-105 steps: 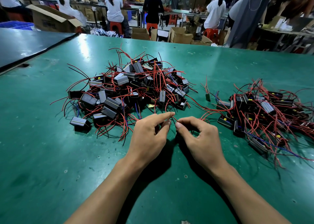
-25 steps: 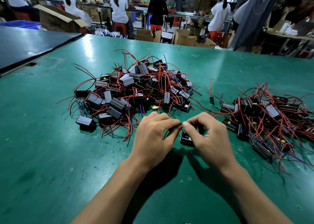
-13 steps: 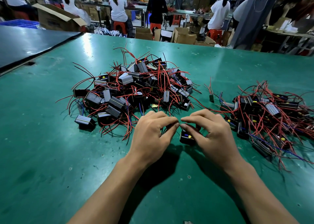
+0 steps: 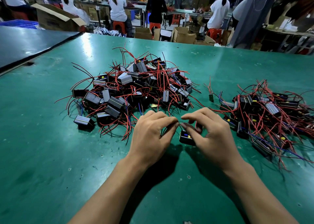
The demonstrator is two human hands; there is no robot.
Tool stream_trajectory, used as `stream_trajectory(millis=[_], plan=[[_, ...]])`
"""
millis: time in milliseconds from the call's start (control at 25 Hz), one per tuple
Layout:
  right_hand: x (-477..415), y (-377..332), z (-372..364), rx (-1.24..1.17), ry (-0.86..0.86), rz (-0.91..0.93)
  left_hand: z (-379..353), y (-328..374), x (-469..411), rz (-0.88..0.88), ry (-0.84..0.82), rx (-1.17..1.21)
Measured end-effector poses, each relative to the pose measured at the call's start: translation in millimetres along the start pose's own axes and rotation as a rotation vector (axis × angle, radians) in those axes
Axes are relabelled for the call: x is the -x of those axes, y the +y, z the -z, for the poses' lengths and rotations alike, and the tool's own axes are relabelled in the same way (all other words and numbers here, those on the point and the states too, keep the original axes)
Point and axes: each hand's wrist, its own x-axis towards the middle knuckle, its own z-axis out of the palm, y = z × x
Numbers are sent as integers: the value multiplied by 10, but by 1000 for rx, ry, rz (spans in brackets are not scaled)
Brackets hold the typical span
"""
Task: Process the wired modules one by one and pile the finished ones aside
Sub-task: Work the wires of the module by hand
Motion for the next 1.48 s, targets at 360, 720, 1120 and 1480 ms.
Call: stream_trajectory(millis=[360,720,1120,1480], plan=[[4,65,-1,125,13,193,36,-19,-24,47,-17,55],[5,82,-36,131,31,233,66,-40,-48,67,-75,103],[9,-73,-55,-302,26,-243,36,-8,-15,-5,-14,41],[-81,-132,83,-715,-103,-556,117,6,-58,139,177,147]])
